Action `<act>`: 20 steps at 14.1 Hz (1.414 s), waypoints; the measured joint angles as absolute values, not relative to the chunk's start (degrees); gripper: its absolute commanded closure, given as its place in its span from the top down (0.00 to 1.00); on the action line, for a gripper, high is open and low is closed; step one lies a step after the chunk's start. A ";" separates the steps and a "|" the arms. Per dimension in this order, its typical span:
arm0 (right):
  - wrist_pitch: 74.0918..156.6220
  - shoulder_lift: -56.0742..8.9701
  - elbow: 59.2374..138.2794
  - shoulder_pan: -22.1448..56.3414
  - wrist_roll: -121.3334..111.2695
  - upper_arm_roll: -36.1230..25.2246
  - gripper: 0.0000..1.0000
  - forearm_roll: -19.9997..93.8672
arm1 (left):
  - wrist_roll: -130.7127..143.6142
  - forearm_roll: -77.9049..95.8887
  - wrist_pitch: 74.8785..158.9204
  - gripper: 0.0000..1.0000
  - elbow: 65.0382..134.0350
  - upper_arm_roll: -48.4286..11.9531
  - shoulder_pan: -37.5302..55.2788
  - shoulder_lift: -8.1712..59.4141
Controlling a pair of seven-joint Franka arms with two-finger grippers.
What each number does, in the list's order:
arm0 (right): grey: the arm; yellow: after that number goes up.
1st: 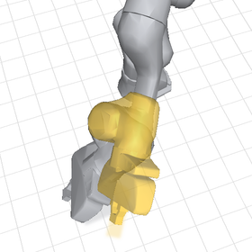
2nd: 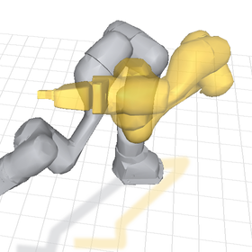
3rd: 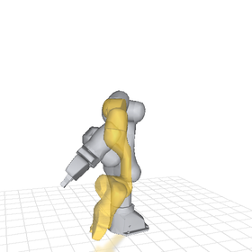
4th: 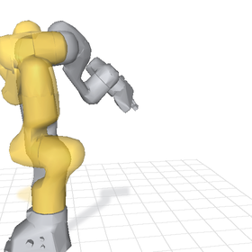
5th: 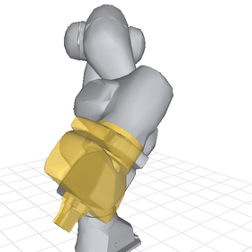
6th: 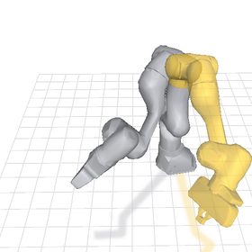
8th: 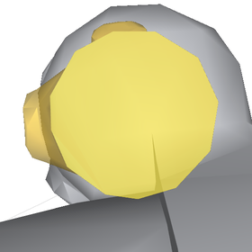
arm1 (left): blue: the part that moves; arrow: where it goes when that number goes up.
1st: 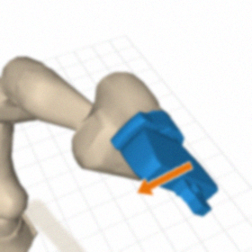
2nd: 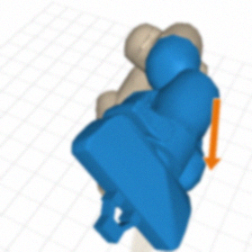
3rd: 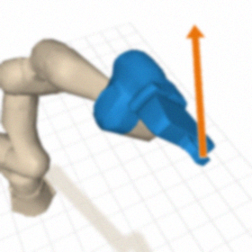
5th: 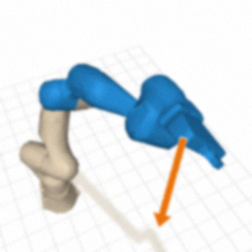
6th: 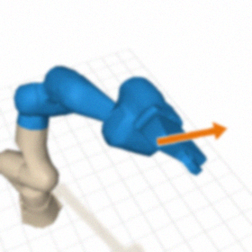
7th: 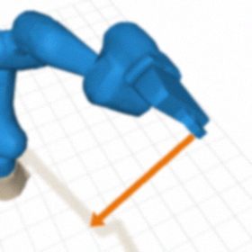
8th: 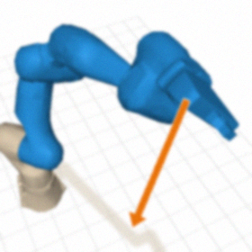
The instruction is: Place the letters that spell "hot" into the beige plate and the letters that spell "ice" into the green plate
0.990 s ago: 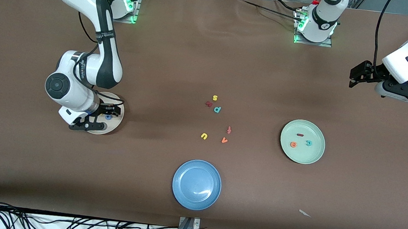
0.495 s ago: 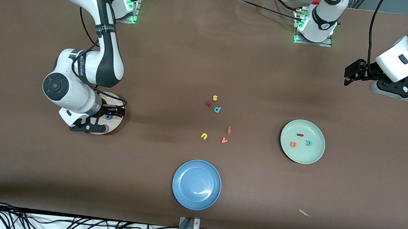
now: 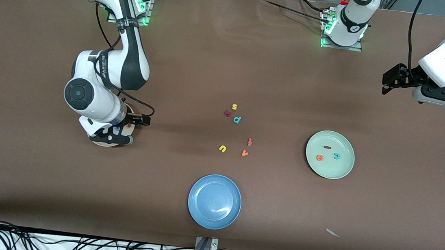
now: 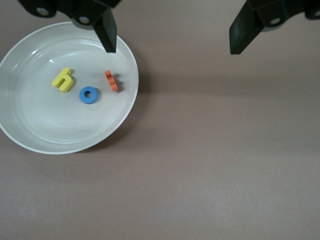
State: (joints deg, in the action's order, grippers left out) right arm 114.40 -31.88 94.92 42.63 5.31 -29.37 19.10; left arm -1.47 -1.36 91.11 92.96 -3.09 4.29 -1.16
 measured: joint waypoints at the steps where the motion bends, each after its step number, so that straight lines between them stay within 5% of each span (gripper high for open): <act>1: 114.37 -31.42 94.75 40.00 5.97 -26.43 1.00 17.26 | -1.47 -1.36 91.10 1.00 92.76 -3.09 4.30 -1.16; 9: 107.91 -23.81 94.25 19.18 6.56 -10.32 1.00 7.06 | -1.46 -1.36 89.85 1.00 92.65 -3.18 4.25 -1.11; 20: 94.58 -9.90 93.80 10.39 0.27 -6.61 1.00 0.16 | -1.46 -1.36 89.73 1.00 92.61 -3.23 4.29 -0.98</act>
State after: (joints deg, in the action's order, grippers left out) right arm 94.58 -9.90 93.80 10.39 0.27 -6.61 0.16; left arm -1.46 -1.36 89.73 92.61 -3.23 4.29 -0.98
